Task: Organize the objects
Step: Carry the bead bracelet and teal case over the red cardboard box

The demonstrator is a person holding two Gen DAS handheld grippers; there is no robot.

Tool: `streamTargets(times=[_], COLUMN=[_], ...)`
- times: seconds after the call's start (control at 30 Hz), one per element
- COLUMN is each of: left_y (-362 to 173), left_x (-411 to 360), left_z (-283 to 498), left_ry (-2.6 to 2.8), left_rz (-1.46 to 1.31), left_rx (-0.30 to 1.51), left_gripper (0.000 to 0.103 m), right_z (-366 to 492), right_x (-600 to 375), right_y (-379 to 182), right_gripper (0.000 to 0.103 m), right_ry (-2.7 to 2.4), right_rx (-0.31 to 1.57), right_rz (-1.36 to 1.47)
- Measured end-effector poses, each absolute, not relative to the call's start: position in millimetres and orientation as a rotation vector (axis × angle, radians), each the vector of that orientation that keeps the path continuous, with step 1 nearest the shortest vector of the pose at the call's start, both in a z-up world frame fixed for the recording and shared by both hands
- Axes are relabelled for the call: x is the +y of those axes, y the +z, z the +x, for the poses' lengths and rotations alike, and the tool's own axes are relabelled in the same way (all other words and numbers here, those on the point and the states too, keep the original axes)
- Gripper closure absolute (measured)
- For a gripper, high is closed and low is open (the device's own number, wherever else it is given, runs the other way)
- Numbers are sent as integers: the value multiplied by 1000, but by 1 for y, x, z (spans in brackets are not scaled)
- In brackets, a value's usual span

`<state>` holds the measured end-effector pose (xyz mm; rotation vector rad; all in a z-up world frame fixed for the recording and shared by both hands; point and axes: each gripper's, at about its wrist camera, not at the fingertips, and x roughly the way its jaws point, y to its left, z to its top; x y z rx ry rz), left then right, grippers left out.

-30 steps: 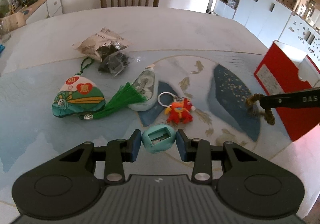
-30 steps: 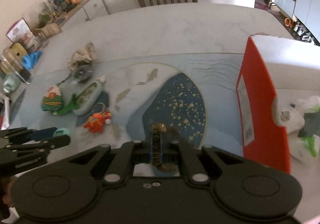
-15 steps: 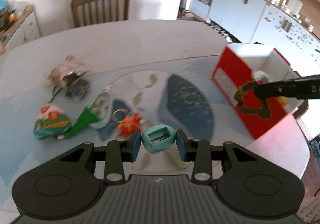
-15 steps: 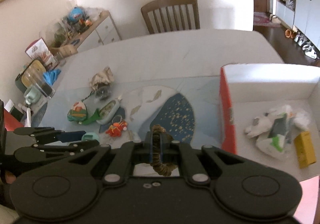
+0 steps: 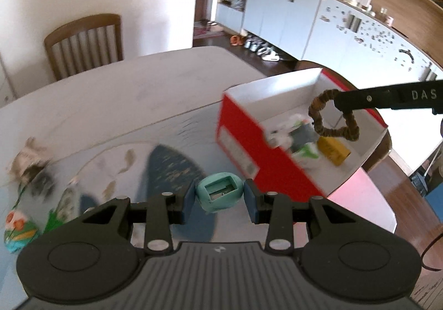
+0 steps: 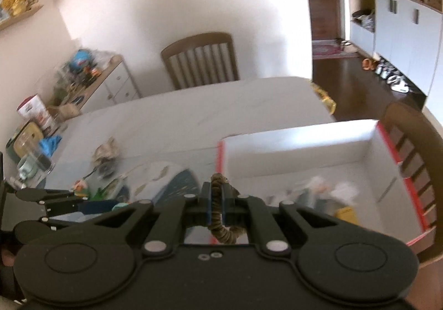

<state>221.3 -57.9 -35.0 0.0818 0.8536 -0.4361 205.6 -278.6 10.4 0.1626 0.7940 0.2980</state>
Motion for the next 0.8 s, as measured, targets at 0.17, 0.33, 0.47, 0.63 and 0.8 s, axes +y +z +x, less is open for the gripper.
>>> streamTargets(times=[0.17, 0.33, 0.47, 0.63, 0.8], left_y=[-31, -35, -41, -52, -65], left_x=[-99, -141, -173, -211, -233], left_z=[231, 240, 247, 257, 273], left_ry=[-478, -513, -534, -556, -531], left_rz=[119, 155, 185, 248, 262], left_rx=[843, 853, 860, 879, 913], left_gripper=[66, 66, 66, 66, 66], right_z=[214, 222, 228, 236, 242], right_x=[-320, -358, -379, -405, -416], right_y=[2, -12, -27, -45, -63], right_gripper=[98, 98, 98, 98, 98], right_ry=[246, 208, 184, 161, 161], right_rx=[798, 822, 850, 881, 912], right_rz=[180, 186, 185, 197, 182])
